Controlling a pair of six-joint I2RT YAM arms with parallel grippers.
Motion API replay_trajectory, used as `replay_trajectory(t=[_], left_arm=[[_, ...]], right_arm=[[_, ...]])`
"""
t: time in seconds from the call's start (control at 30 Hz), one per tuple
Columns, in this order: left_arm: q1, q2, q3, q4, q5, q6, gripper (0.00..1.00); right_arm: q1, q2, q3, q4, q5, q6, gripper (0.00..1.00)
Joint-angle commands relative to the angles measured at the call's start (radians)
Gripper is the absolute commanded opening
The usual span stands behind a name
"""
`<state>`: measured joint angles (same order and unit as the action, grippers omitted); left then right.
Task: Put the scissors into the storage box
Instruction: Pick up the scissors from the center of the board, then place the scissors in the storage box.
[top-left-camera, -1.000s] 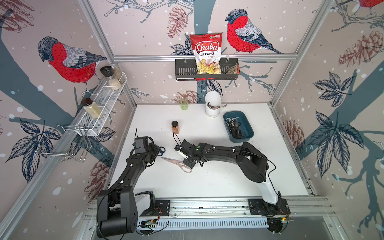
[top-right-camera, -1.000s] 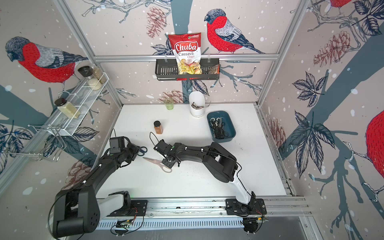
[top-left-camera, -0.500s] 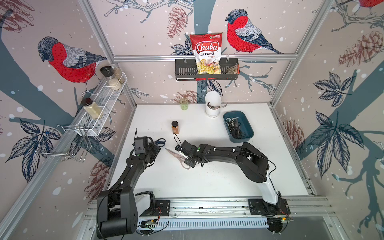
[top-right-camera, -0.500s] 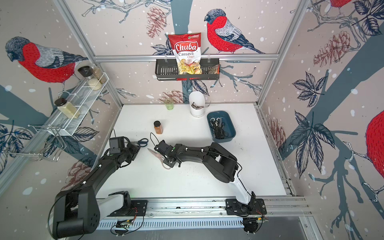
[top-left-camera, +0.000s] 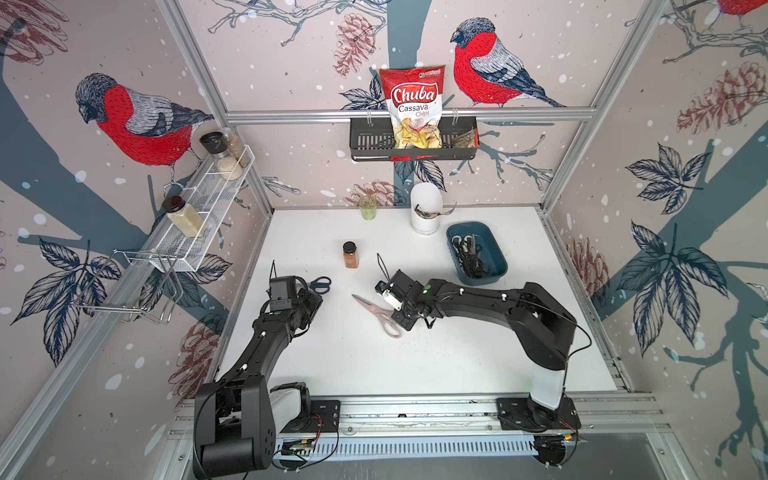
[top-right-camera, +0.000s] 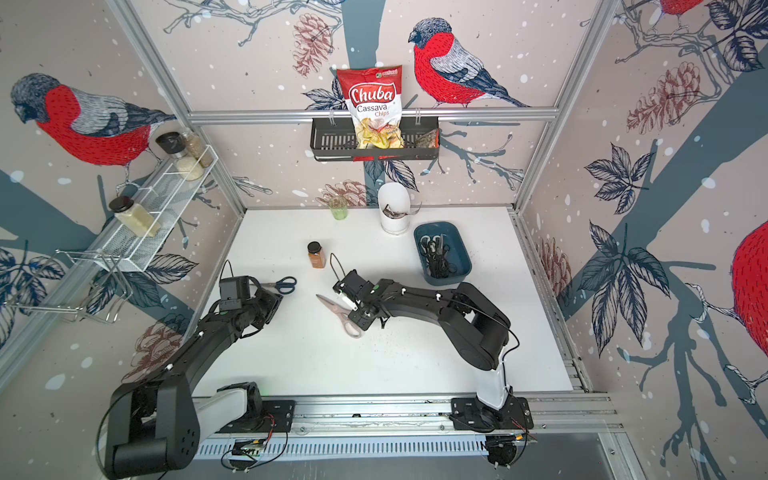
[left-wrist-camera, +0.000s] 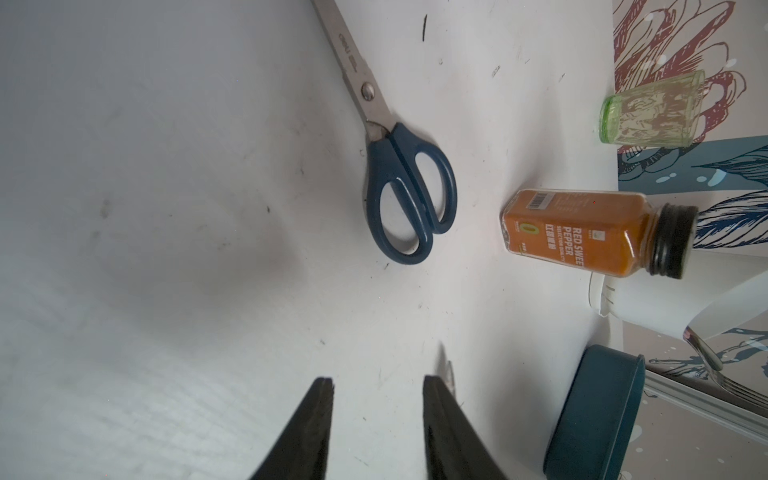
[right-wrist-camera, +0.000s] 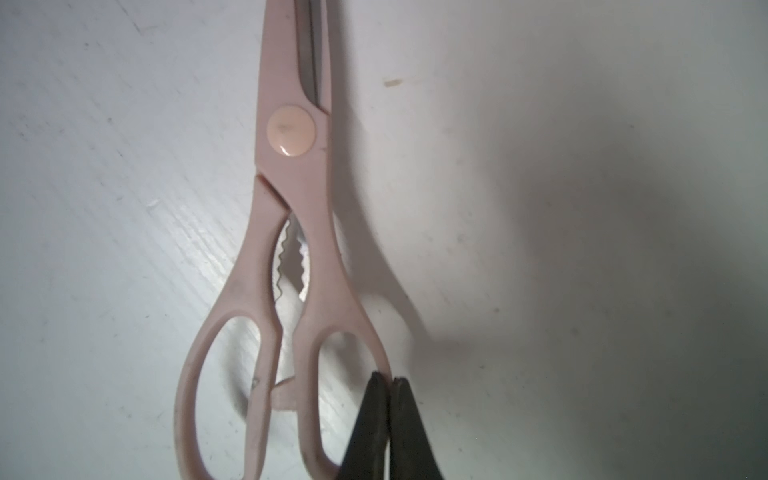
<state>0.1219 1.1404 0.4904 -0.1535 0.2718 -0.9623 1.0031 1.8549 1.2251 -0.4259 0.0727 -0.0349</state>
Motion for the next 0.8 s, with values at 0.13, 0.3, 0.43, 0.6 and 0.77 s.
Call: replay_trajectory(t=[0.13, 0.3, 0.43, 0.6, 0.77], left_arm=[[-0.014, 0.012, -0.009, 0.075, 0.048, 0.016, 0.41], [-0.082, 0.044, 0.01, 0.084, 0.028, 0.03, 0.4], [-0.138, 0.105, 0.065, 0.053, 0.014, 0.08, 0.4], [-0.168, 0.156, 0.109, 0.023, 0.019, 0.126, 0.4], [-0.175, 0.149, 0.101, 0.022, 0.002, 0.126, 0.4]], right_arm=[[-0.13, -0.19, -0.158, 0.186, -0.118, 0.144, 0.0], [-0.255, -0.262, -0.175, 0.223, -0.111, 0.214, 0.0], [-0.355, -0.279, -0.148, 0.222, -0.046, 0.259, 0.0], [-0.491, -0.247, -0.072, 0.144, 0.038, 0.27, 0.0], [-0.643, -0.18, -0.019, 0.067, 0.091, 0.269, 0.0]])
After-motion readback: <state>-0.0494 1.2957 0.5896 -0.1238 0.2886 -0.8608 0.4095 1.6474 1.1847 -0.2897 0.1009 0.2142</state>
